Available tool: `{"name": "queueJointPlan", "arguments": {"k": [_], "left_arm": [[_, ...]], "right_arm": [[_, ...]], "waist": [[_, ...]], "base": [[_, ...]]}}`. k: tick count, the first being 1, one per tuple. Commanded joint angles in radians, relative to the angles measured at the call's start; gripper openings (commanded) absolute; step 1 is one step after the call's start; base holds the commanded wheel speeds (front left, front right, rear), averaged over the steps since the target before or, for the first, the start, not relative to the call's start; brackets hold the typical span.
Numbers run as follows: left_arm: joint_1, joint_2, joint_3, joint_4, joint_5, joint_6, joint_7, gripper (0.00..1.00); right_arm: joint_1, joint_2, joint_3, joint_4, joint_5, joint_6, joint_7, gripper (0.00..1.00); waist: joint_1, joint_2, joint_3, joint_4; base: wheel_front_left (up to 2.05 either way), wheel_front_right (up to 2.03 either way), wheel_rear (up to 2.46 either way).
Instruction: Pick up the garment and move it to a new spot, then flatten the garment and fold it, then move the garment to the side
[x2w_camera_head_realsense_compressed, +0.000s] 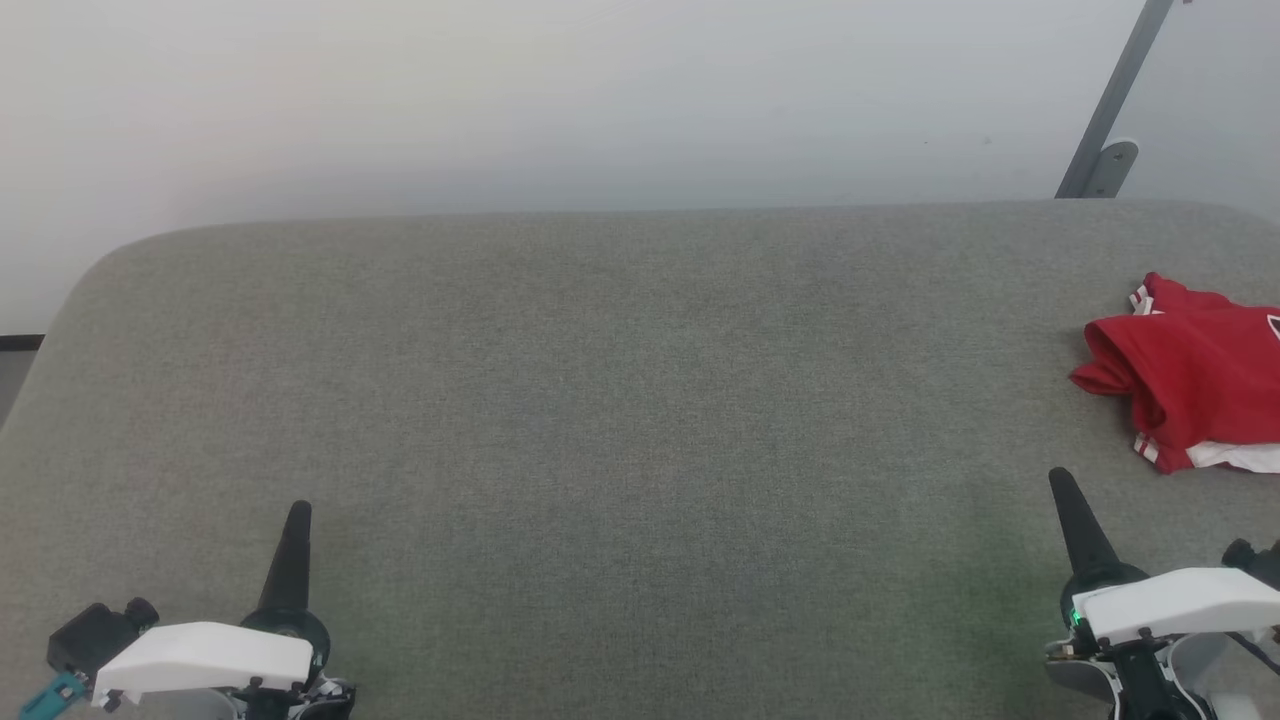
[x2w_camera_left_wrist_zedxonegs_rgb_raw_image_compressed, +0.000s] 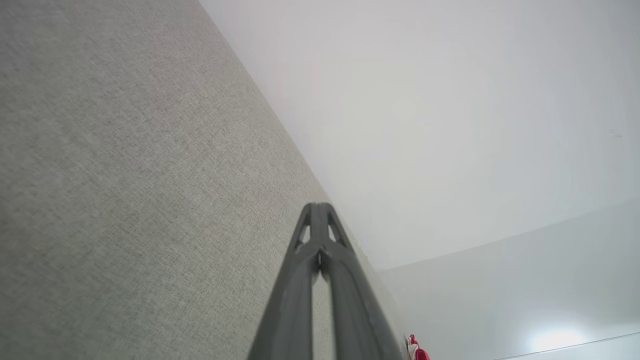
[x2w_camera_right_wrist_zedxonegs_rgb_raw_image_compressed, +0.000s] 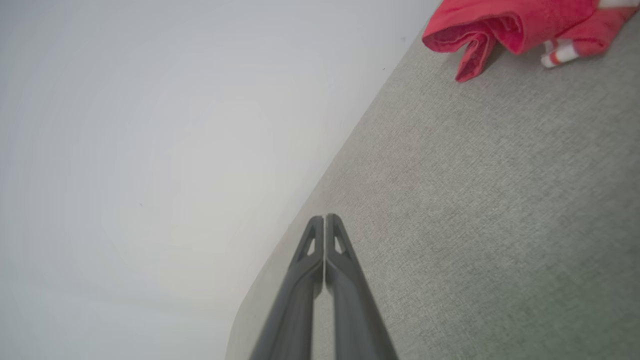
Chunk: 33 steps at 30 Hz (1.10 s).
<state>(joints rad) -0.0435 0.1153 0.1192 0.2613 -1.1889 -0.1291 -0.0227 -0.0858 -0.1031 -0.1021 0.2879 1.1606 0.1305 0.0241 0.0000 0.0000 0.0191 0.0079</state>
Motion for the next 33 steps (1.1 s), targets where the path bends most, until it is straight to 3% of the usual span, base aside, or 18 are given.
{"name": "queueJointPlan", "arguments": {"k": [1,33], "left_arm": [[-0.025,0.001,0.001,-0.012,-0.024,-0.001,0.008,0.0],[-0.051,-0.039,-0.003,-0.016,-0.259,-0.002,0.086,0.0]], "right_arm": [[-0.017,-0.002,-0.004,-0.017,0.025,0.0,0.006,0.0],[-0.025,0.031,-0.01,-0.034,0.277,0.0,0.057,0.0]], "waist": [[0.0,0.0,0.0,0.0],[0.0,0.0,-0.008,-0.004]], "base": [[0.0,0.0,0.0],[0.0,0.0,0.0]]}}
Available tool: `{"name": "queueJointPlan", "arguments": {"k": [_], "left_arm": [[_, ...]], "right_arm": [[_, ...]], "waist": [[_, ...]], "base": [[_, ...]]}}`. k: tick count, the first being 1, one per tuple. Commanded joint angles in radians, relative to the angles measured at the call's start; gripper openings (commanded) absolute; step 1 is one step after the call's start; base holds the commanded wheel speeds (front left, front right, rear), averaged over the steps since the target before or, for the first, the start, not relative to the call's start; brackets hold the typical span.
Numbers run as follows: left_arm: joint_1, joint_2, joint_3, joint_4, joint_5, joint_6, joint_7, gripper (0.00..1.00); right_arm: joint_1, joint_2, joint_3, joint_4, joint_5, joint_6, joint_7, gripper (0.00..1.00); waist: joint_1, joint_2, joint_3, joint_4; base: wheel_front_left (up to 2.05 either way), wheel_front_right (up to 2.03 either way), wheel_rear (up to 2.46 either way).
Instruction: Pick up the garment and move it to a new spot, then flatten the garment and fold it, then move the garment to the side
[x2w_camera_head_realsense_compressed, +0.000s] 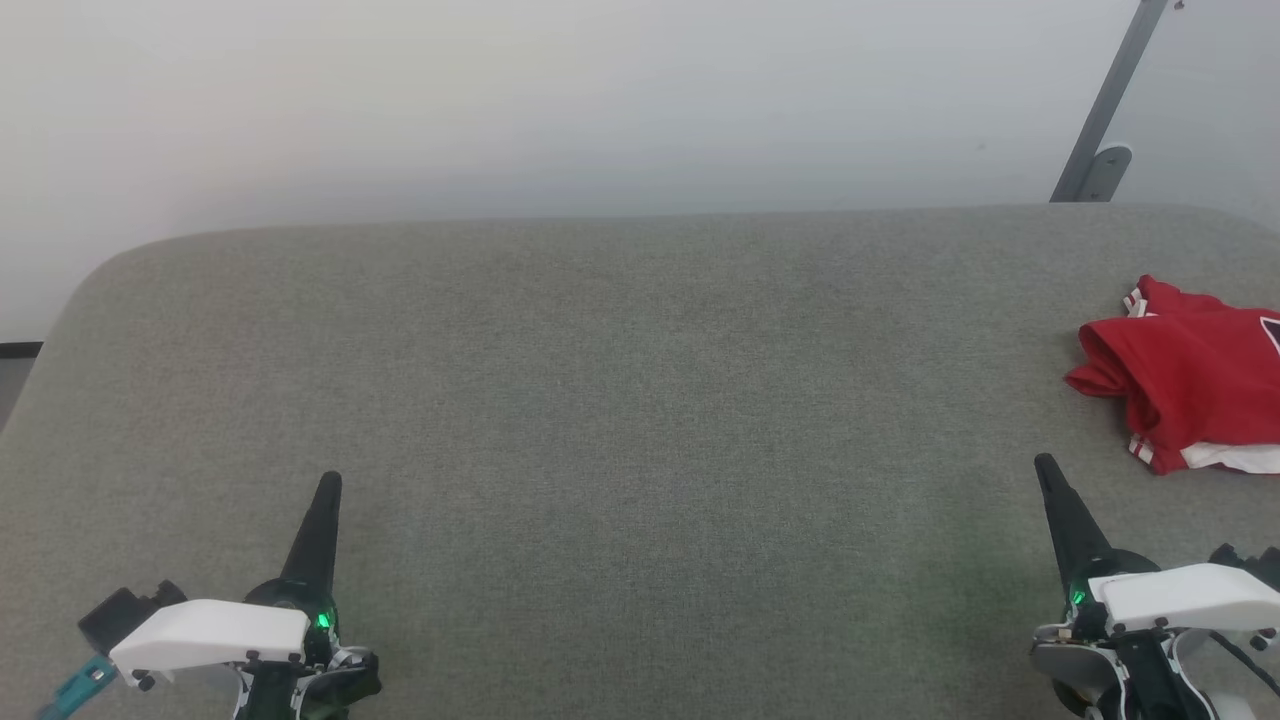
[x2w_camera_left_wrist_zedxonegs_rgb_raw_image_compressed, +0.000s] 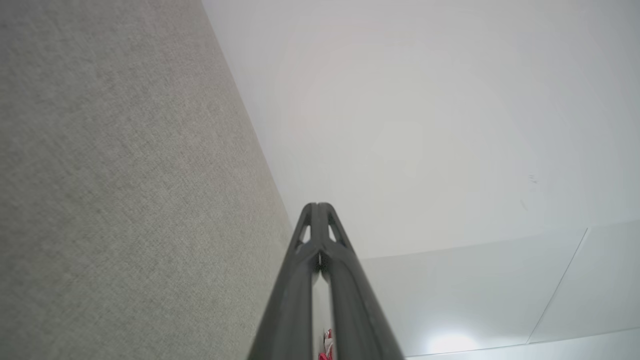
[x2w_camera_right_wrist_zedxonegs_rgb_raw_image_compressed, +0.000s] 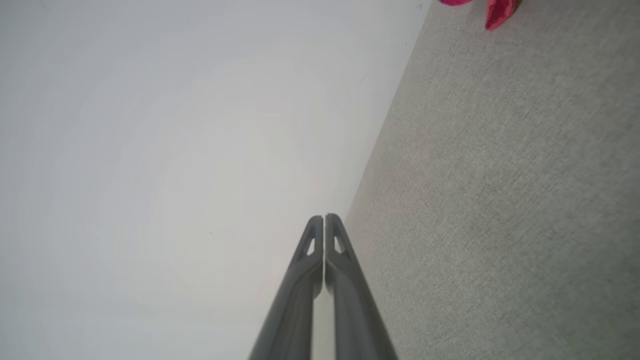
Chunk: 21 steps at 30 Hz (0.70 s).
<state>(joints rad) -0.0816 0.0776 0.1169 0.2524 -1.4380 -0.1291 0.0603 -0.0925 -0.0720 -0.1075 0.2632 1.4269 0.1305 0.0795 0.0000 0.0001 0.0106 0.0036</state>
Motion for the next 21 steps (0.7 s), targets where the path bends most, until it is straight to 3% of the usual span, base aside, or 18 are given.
{"name": "queueJointPlan", "arguments": {"k": [1,21], "left_arm": [[-0.013,-0.003,0.0,-0.007,-0.017,-0.002,0.005,0.0],[-0.031,-0.022,-0.002,-0.009,-0.135,-0.003,0.044,0.0]], "right_arm": [[-0.019,0.001,-0.005,-0.01,0.017,0.0,0.002,0.0],[-0.018,0.019,-0.007,-0.02,0.143,0.0,0.029,0.0]], "waist": [[0.0,-0.0001,0.0,0.0],[0.0,-0.0001,-0.005,-0.003]], "base": [[0.0,0.0,0.0],[0.0,0.0,0.0]]}}
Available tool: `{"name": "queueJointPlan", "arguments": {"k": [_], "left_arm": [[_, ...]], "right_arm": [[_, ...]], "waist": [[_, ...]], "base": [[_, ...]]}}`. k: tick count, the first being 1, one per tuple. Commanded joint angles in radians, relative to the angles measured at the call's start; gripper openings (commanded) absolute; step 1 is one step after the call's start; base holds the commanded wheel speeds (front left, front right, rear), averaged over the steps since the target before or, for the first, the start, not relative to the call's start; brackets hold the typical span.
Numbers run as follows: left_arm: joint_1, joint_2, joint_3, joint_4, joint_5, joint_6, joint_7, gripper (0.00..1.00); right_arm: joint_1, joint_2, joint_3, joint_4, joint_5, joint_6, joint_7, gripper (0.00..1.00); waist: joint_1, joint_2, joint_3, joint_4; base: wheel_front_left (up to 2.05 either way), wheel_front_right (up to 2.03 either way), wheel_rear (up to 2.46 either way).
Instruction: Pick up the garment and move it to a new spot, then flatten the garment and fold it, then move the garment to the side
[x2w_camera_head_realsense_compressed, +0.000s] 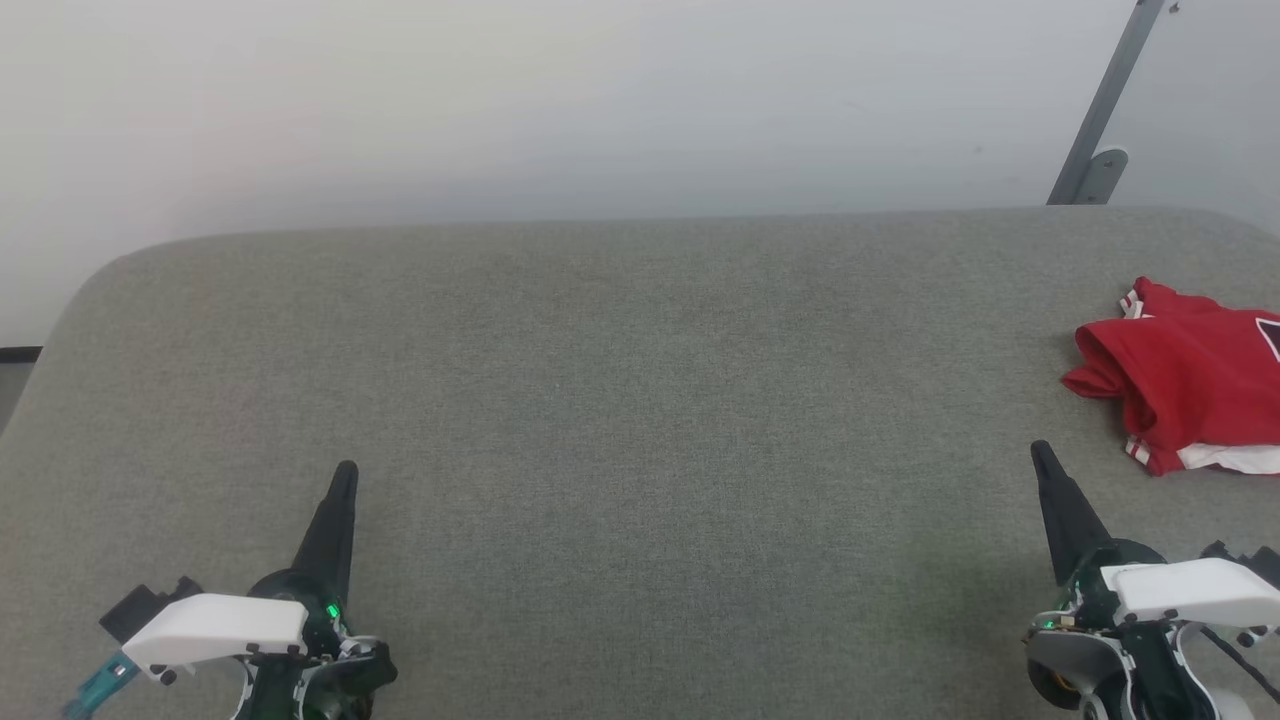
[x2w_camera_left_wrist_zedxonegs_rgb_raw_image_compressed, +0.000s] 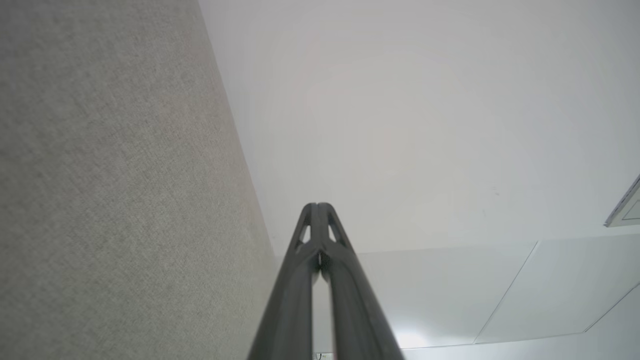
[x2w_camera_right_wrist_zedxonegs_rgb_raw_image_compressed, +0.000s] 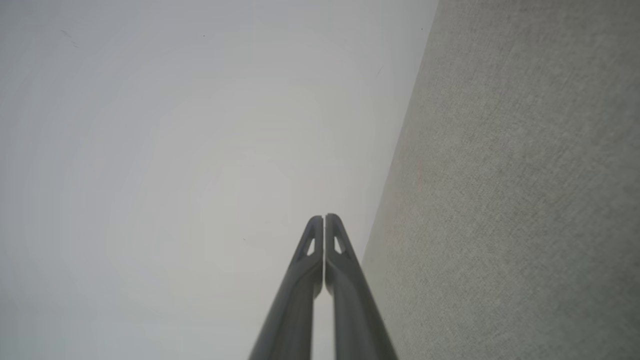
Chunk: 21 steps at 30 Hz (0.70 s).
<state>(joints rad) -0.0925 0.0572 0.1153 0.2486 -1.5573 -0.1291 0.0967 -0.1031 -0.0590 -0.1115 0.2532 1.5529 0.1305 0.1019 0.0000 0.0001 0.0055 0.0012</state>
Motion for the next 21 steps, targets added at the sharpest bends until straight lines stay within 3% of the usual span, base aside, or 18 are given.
{"name": "queueJointPlan", "arguments": {"k": [1,21], "left_arm": [[-0.02,-0.003,-0.001,-0.005,-0.021,-0.003,0.009,0.0],[-0.022,-0.01,-0.002,-0.005,-0.057,-0.003,0.021,0.0]], "right_arm": [[-0.008,0.007,-0.003,-0.01,0.024,0.0,0.008,0.0],[-0.008,0.012,-0.004,-0.01,0.062,0.0,0.015,0.0]], "waist": [[0.0,-0.0001,0.0,0.0],[0.0,-0.0001,-0.002,-0.001]], "base": [[0.0,0.0,0.0],[0.0,0.0,0.0]]}}
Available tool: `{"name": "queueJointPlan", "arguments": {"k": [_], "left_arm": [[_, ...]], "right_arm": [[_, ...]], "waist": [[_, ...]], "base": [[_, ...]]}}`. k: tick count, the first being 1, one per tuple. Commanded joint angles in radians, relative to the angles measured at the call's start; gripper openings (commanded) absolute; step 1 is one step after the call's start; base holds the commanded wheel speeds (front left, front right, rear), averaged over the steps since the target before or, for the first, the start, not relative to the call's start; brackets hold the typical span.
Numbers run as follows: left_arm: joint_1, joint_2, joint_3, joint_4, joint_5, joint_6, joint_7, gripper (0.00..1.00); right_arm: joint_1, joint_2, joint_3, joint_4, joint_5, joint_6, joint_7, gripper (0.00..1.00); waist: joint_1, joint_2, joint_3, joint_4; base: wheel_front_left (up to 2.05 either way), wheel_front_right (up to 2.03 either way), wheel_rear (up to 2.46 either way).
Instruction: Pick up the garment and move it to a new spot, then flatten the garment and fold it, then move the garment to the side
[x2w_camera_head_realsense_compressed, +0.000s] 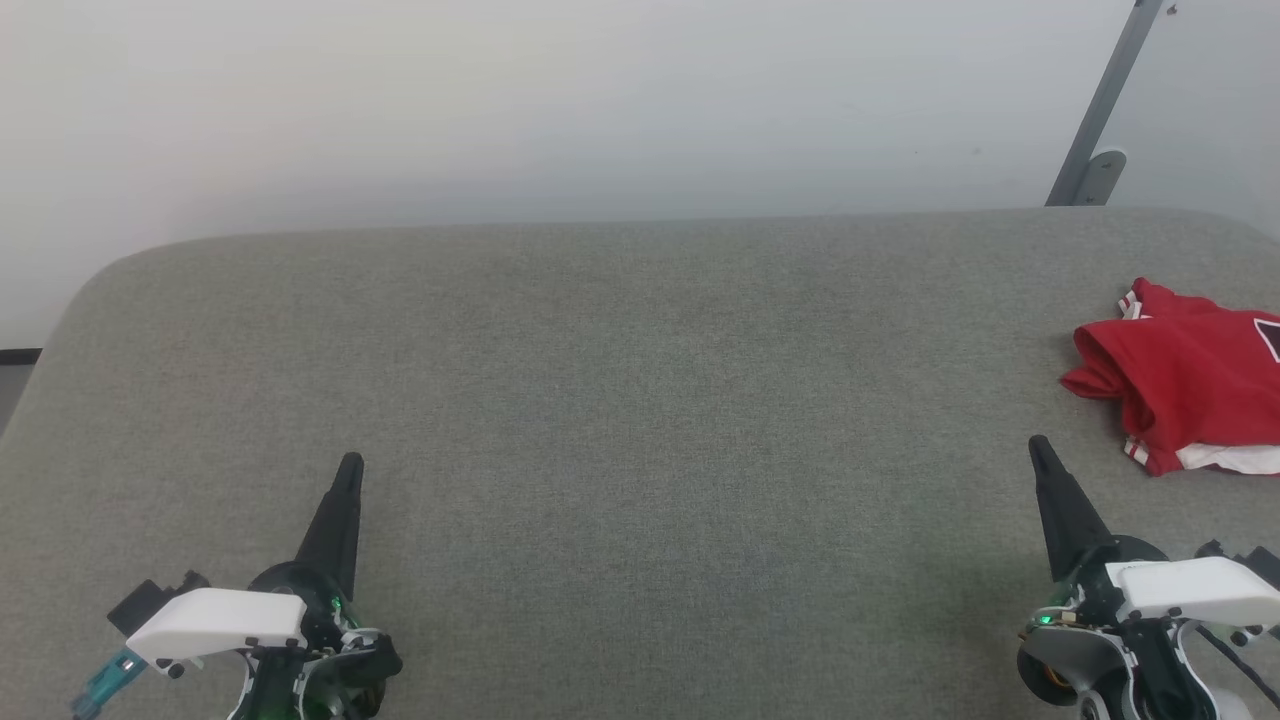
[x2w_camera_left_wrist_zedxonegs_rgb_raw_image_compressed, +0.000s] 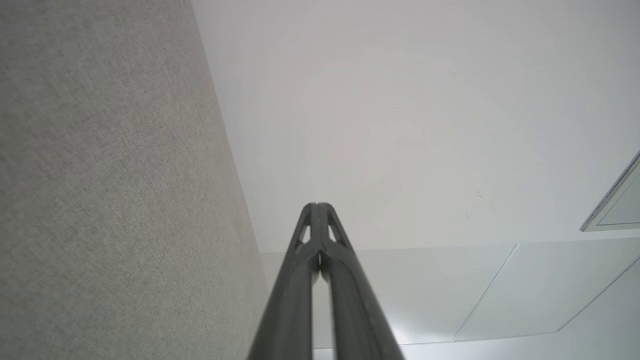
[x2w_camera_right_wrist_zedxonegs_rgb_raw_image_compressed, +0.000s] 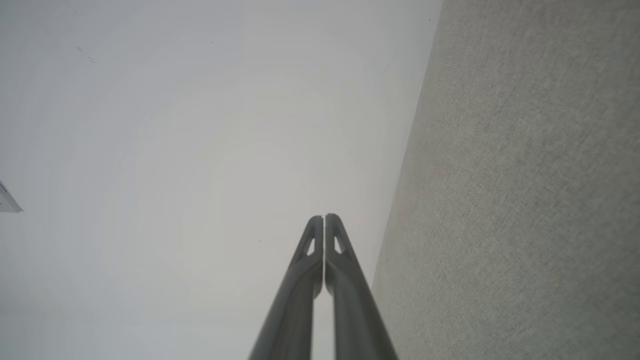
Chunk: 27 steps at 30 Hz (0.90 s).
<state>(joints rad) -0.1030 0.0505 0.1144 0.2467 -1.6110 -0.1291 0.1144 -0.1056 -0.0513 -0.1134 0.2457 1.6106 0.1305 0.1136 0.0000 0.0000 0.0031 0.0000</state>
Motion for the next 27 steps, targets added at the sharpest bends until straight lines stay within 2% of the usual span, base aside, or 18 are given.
{"name": "queueJointPlan", "arguments": {"k": [1,27], "left_arm": [[-0.011,-0.003,-0.001,-0.003,-0.003,-0.003,0.003,0.0],[-0.011,-0.003,-0.001,-0.003,-0.003,-0.003,0.003,0.0]], "right_arm": [[-0.005,0.004,-0.002,-0.003,0.004,0.0,0.003,0.0],[-0.005,0.004,-0.002,-0.003,0.004,0.0,0.003,0.0]], "waist": [[0.0,0.0,0.0,0.0],[0.0,0.0,0.0,0.0]], "base": [[0.0,0.0,0.0],[0.0,0.0,0.0]]}}
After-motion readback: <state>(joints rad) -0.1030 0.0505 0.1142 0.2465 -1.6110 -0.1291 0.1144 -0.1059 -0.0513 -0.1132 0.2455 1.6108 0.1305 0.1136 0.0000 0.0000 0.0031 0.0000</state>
